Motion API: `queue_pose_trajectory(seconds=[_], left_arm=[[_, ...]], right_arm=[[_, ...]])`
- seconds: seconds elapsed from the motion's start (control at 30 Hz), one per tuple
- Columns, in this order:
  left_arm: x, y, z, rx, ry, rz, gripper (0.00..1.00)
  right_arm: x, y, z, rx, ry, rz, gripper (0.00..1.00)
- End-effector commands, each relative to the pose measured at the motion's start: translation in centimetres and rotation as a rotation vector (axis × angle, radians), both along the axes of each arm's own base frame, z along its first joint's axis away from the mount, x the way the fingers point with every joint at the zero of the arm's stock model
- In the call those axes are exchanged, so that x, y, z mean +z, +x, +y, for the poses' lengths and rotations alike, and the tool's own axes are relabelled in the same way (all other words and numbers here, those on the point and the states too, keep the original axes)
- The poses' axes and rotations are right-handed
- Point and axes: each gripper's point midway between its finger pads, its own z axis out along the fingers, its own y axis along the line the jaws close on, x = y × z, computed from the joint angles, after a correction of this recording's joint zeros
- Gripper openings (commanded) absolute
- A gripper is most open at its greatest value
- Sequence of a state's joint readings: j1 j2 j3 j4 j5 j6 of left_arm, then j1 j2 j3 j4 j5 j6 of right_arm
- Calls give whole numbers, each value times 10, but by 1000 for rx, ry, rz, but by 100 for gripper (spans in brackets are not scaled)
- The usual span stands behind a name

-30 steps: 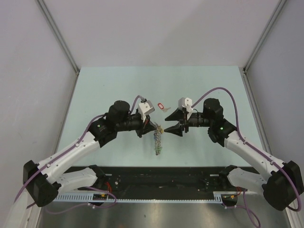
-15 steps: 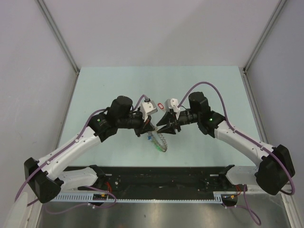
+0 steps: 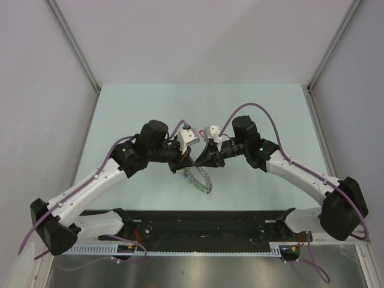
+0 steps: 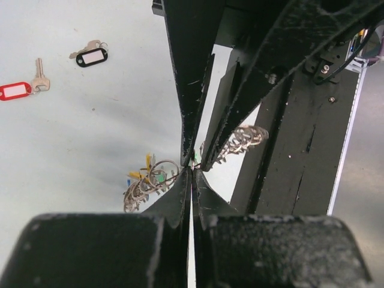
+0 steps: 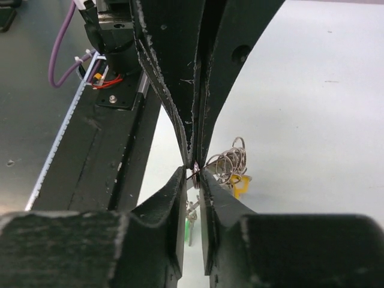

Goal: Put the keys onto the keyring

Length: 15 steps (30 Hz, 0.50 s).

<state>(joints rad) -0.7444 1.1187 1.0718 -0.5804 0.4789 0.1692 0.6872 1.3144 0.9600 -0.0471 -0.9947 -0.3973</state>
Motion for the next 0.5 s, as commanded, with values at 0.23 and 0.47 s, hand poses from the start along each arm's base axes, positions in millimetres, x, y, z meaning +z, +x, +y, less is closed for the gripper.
queue_pose_trajectory(seconds=[0.23,0.47], left_arm=[[59,9,6,77,-156,-202,32],[80,5,25,258,-527,-313,45]], right_arm=[[30,0,5,-12,48,-49,0],[52,-7,-3,-32,93,-92,0]])
